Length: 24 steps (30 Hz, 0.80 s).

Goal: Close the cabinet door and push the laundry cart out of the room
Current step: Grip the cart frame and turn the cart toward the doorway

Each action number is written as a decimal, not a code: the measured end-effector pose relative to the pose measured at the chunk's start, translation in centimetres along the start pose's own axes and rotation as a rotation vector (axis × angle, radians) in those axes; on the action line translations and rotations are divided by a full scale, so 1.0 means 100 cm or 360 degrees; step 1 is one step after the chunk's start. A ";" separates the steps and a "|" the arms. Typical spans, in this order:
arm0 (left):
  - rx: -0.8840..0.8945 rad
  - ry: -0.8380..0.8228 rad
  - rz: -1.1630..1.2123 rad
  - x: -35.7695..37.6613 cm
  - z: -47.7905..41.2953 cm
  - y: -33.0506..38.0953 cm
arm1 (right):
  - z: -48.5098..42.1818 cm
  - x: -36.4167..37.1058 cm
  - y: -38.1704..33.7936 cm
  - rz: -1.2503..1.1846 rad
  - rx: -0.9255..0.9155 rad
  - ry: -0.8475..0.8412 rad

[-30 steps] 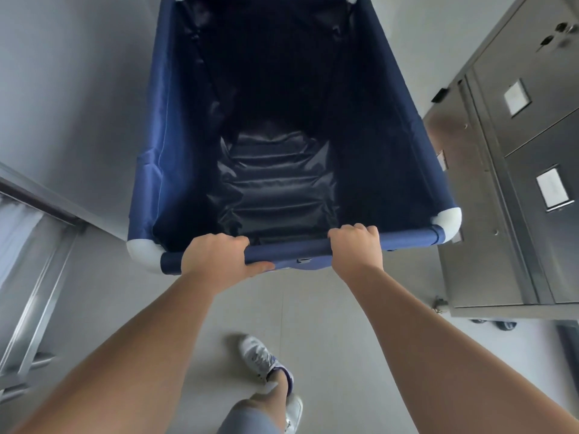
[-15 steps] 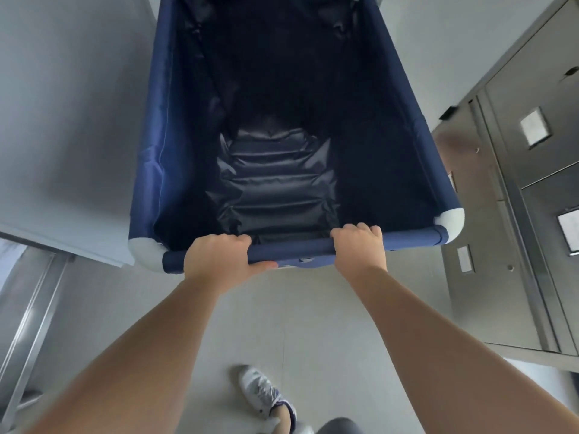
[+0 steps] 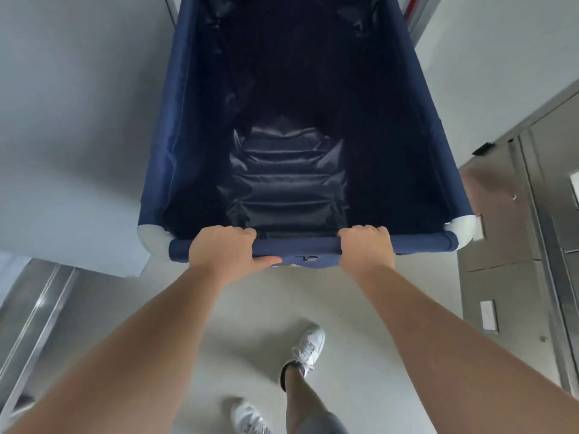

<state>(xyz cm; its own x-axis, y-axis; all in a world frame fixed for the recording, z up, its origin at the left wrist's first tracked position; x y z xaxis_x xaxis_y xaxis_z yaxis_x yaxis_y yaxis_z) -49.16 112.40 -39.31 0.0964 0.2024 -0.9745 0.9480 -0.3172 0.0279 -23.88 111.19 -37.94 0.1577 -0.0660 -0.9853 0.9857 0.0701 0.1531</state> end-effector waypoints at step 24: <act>0.0048 -0.0020 0.0003 0.045 -0.220 -0.072 | -0.215 -0.014 0.016 -0.0082 0.0009 0.0227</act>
<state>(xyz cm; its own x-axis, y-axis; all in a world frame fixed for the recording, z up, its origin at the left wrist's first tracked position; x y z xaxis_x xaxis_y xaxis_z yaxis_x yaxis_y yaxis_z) -48.91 135.95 -38.96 0.0943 0.1900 -0.9772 0.9382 -0.3454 0.0234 -23.82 132.77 -37.93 0.0972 0.0726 -0.9926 0.9927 0.0646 0.1020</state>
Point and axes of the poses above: each hand's wrist, its own z-axis away from the middle knuckle, its own x-axis out of the palm, y = z × x, the point moved 3 cm from there along -z, towards the middle knuckle, and after that the axes turned 13 degrees about y, right-handed, at the moved point
